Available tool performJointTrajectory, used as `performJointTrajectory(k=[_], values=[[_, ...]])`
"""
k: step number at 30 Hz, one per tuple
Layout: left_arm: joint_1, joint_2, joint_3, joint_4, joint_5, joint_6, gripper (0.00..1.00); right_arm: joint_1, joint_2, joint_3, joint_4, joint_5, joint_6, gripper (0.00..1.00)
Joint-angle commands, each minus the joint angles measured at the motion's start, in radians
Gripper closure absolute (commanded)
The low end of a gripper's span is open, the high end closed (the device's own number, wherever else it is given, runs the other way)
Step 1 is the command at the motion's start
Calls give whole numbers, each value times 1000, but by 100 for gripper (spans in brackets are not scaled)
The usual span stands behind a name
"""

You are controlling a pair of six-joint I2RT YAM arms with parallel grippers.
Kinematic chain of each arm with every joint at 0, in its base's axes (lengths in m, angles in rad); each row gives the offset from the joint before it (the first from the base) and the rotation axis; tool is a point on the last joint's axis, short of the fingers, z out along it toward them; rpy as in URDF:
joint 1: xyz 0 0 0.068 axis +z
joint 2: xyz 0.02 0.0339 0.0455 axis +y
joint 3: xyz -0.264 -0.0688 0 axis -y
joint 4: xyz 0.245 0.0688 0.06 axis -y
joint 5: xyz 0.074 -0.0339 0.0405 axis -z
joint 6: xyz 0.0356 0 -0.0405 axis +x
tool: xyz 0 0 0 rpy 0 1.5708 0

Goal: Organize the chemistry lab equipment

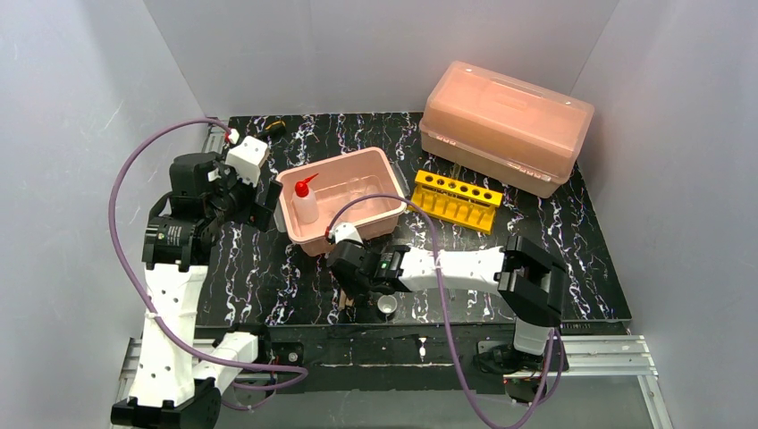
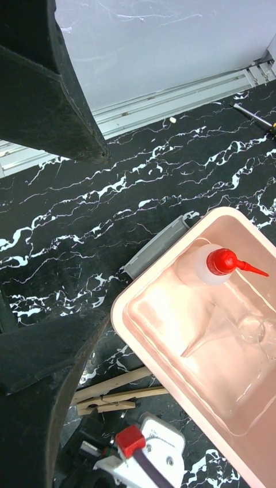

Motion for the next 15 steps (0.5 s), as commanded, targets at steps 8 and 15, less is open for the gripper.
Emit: performJointTrajectory(k=[8,15], values=[[6,-24,6,-33,12,29,2,1,125,42,39,36,32,40],[6,-15,10,-33,14,26,2,0,134,33,54,25,47,48]])
